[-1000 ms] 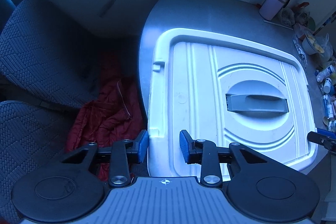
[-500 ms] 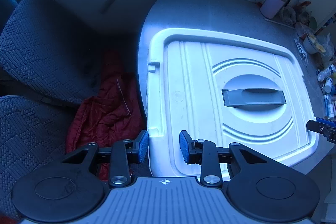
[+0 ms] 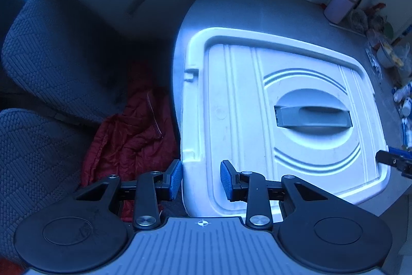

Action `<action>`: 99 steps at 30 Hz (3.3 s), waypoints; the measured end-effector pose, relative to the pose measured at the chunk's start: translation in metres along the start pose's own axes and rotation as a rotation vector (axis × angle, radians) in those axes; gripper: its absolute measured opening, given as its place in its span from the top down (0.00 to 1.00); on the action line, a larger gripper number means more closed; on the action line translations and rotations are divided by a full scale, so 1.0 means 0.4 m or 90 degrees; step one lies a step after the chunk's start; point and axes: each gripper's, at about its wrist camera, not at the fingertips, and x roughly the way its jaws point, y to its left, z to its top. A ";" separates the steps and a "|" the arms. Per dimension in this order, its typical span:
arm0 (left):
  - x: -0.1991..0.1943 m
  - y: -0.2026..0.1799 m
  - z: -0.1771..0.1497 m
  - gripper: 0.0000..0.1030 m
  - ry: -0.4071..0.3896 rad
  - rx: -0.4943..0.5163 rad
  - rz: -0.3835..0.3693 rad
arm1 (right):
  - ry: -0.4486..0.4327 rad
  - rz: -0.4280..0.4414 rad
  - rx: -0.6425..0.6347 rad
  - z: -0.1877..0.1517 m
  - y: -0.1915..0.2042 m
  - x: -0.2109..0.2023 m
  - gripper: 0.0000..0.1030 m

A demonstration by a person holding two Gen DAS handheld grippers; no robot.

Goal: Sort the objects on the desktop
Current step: 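Press the lid rim down onto the bin with both grippers, then open both grippers and withdraw them from the lidded teal bin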

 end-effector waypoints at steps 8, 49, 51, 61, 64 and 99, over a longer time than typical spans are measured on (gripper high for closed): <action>-0.009 -0.040 -0.011 0.29 -0.038 0.032 0.086 | -0.021 -0.037 -0.046 0.010 0.034 -0.018 0.41; -0.055 -0.192 -0.735 0.24 -0.398 0.069 0.170 | -0.267 -0.014 -0.099 -0.601 0.167 -0.131 0.25; -0.031 -0.204 -0.769 0.23 -0.403 0.084 0.194 | -0.280 -0.027 -0.119 -0.629 0.178 -0.116 0.25; 0.028 -0.214 -0.857 0.23 -0.437 0.080 0.201 | -0.327 -0.028 -0.086 -0.700 0.167 -0.074 0.25; 0.040 -0.207 -0.862 0.24 -0.446 0.064 0.190 | -0.334 -0.031 -0.085 -0.712 0.164 -0.064 0.25; 0.081 -0.194 -0.872 0.24 -0.442 0.037 0.166 | -0.348 -0.024 -0.080 -0.753 0.166 -0.028 0.24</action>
